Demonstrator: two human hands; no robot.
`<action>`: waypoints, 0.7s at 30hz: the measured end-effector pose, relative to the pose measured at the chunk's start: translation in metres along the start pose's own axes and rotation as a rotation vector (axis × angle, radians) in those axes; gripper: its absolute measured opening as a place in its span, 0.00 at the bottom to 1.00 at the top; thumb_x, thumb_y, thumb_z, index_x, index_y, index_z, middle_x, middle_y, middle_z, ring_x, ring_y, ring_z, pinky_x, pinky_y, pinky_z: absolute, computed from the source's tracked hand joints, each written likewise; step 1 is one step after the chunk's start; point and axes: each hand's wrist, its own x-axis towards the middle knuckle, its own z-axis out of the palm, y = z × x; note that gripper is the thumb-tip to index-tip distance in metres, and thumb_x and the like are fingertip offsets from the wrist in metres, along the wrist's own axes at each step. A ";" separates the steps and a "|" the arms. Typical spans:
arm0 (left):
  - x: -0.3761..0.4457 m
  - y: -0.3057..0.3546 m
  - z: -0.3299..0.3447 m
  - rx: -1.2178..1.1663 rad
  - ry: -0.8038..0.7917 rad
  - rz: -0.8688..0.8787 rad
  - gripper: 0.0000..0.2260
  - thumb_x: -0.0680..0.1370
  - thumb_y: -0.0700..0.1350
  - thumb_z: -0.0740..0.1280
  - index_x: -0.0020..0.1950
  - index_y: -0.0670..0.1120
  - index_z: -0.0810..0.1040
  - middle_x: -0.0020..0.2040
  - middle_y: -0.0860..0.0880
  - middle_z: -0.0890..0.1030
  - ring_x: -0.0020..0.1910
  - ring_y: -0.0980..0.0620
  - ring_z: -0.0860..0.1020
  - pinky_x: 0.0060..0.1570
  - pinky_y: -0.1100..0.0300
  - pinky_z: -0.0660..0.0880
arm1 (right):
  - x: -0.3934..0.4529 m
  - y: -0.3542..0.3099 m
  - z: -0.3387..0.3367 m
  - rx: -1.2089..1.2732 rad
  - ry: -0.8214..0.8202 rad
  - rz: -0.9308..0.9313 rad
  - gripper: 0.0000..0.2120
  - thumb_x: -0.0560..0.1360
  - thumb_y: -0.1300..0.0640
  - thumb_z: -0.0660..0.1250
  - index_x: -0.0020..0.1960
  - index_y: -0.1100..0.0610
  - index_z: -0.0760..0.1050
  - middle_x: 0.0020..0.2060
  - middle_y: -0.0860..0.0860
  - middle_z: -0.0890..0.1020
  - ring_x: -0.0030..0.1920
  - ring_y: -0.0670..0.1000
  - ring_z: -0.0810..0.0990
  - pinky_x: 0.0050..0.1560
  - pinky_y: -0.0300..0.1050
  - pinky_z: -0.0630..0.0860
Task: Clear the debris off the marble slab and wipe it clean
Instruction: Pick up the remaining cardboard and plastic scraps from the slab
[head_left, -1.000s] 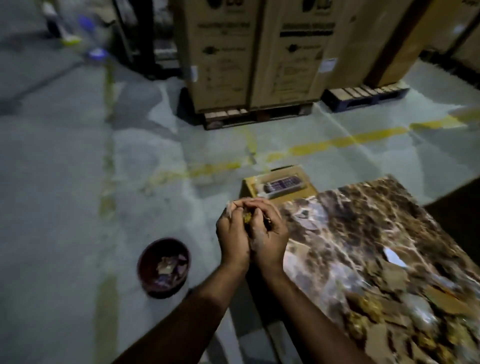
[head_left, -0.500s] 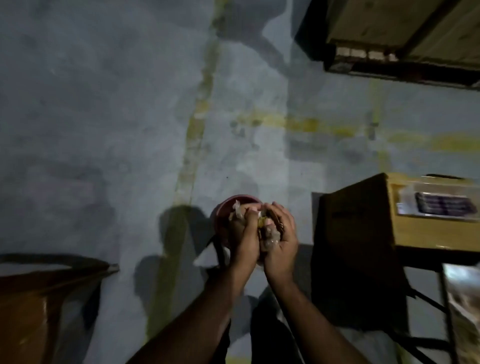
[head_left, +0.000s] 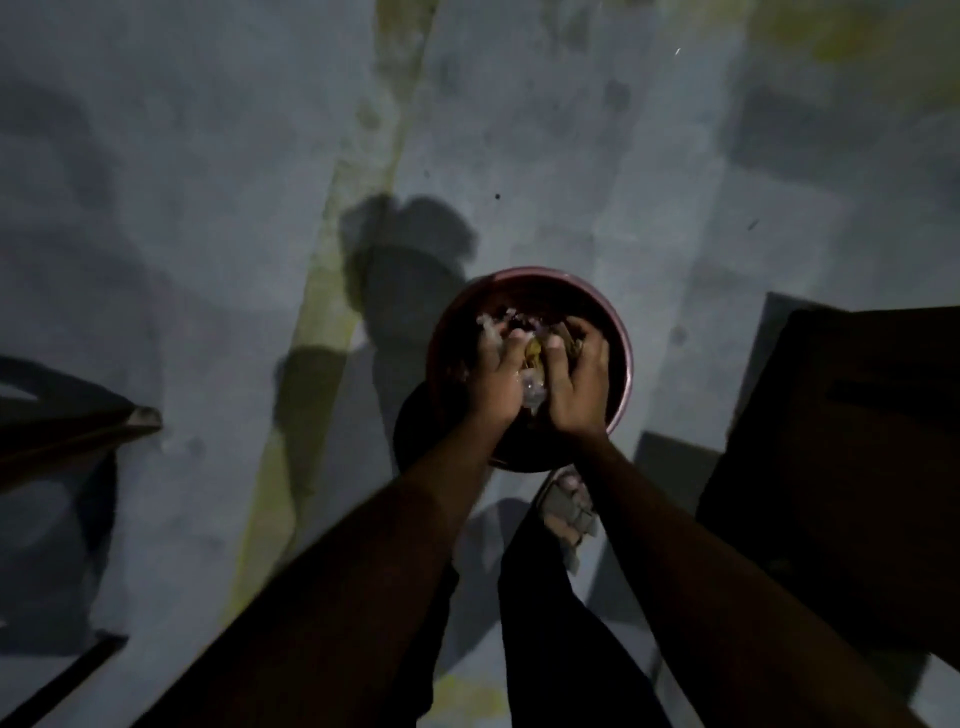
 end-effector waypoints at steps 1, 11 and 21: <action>0.015 -0.010 -0.002 0.083 -0.003 -0.007 0.29 0.80 0.55 0.67 0.77 0.44 0.64 0.69 0.40 0.76 0.66 0.41 0.76 0.66 0.50 0.73 | 0.008 0.015 0.003 -0.038 -0.072 0.021 0.32 0.81 0.40 0.56 0.77 0.60 0.64 0.72 0.59 0.71 0.70 0.50 0.70 0.71 0.36 0.63; 0.000 -0.004 -0.029 0.333 0.026 0.006 0.29 0.80 0.47 0.68 0.79 0.43 0.62 0.76 0.41 0.69 0.73 0.43 0.68 0.65 0.62 0.64 | 0.001 0.013 -0.029 -0.093 -0.245 0.085 0.21 0.84 0.52 0.61 0.76 0.56 0.69 0.71 0.56 0.75 0.71 0.55 0.72 0.63 0.32 0.62; -0.159 0.107 -0.036 0.286 -0.029 0.164 0.14 0.81 0.38 0.65 0.66 0.39 0.76 0.59 0.43 0.80 0.51 0.52 0.78 0.44 0.73 0.73 | -0.089 -0.135 -0.117 -0.076 -0.112 -0.064 0.16 0.79 0.56 0.64 0.65 0.58 0.78 0.61 0.53 0.83 0.60 0.49 0.80 0.61 0.30 0.72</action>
